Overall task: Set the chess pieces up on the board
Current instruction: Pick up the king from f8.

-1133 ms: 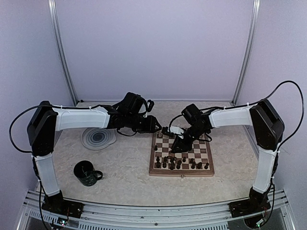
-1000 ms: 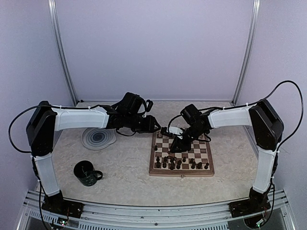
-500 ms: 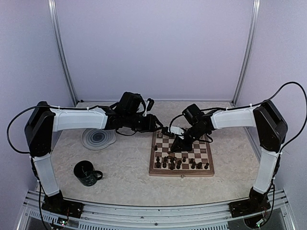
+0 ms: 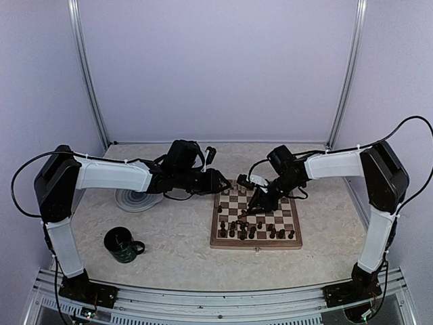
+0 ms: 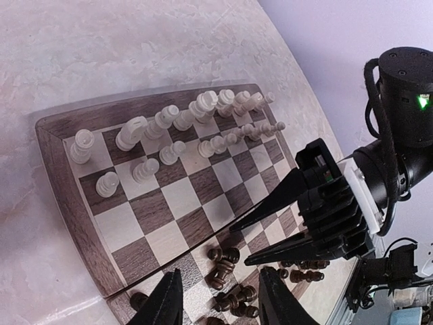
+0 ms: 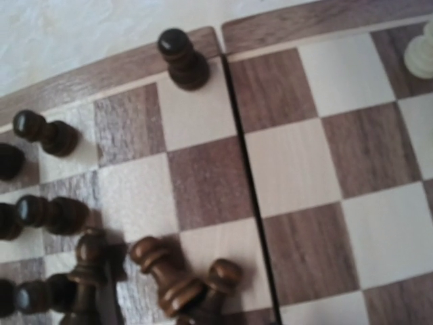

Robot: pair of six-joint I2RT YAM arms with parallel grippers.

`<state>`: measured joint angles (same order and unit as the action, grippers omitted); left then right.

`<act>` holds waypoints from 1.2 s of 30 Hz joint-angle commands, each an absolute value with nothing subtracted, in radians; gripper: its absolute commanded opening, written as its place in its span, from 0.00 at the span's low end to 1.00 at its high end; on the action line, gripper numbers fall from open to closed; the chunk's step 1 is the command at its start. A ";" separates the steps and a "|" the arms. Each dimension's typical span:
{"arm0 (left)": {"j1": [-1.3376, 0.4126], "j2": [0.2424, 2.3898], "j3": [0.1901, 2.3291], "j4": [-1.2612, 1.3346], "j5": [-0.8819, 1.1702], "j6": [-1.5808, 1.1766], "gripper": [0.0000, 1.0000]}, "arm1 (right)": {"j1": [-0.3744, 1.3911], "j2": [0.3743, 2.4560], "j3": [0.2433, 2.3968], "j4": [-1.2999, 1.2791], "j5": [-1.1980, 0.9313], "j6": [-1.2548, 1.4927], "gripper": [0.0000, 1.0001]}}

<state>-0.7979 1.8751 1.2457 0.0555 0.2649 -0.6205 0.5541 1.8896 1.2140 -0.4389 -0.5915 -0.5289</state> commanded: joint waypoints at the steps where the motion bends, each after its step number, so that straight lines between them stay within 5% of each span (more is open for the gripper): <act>1: -0.799 1.813 1.219 0.098 0.225 -0.623 0.39 | 0.560 1.874 1.203 -0.463 -0.610 -0.534 0.34; 14: -0.795 1.764 1.162 0.101 0.183 -0.617 0.40 | 0.651 1.941 1.219 -0.450 -0.423 -0.540 0.37; 26: -0.798 1.777 1.115 0.146 0.192 -0.639 0.40 | 0.642 1.904 1.196 -0.402 -0.426 -0.520 0.13; 32: -0.802 1.782 1.115 0.164 0.203 -0.638 0.40 | 0.599 1.881 1.195 -0.405 -0.518 -0.493 0.12; 36: -0.811 1.782 1.118 0.159 0.207 -0.621 0.40 | 0.585 1.880 1.194 -0.419 -0.543 -0.499 0.21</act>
<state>-0.7994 1.7908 1.1206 0.1303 0.1978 -0.6323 0.6048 1.8988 1.2114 -0.3824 -0.5129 -0.5091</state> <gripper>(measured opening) 0.399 0.186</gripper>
